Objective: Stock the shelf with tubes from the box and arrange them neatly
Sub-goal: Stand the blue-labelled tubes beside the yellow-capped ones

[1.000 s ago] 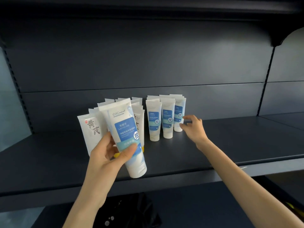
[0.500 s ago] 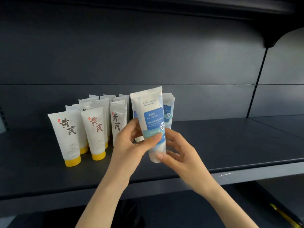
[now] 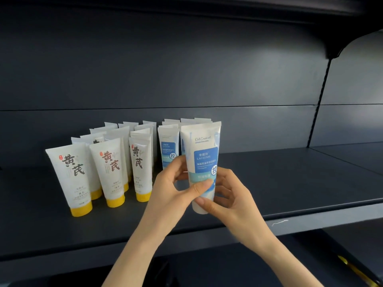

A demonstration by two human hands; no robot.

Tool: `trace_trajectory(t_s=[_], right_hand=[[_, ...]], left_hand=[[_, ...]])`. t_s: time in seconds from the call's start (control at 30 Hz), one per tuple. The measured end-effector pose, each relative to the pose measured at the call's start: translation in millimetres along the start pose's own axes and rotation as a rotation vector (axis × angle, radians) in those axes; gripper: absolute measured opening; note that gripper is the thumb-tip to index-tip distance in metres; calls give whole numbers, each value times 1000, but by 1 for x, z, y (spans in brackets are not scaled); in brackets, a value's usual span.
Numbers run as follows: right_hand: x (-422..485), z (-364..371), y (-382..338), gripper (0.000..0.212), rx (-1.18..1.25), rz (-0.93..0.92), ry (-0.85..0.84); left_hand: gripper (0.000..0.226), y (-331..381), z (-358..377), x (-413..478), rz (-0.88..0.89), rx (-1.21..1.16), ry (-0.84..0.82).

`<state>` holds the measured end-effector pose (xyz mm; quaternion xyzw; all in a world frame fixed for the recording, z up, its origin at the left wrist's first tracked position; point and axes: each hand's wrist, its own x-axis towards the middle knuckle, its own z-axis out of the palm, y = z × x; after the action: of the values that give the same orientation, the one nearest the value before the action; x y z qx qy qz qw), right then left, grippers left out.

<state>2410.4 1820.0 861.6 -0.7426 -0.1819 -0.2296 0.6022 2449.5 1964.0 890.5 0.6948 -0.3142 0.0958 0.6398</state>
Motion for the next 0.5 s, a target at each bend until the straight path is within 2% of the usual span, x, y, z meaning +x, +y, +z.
trace_trajectory(t_s=[0.17,0.27,0.33,0.4,0.5], right_hand=[[10,-8,4,41,-58,32,-43],[24,-15,10,36,-69,75,-2],[37,-21,16,36,-104,107,58],[54,-28,23,35,-150,133,106],[80,-35,38,35,-176,187,170]], left_hand=[[65,1,-9,-7,20,227,-16],[63,0,-23,-19,125,704,-49],[72,-5,-34,-29,96,1004,-39],[78,-9,-44,-39,37,1200,-39],[70,-14,-60,-55,-25,1346,-80]])
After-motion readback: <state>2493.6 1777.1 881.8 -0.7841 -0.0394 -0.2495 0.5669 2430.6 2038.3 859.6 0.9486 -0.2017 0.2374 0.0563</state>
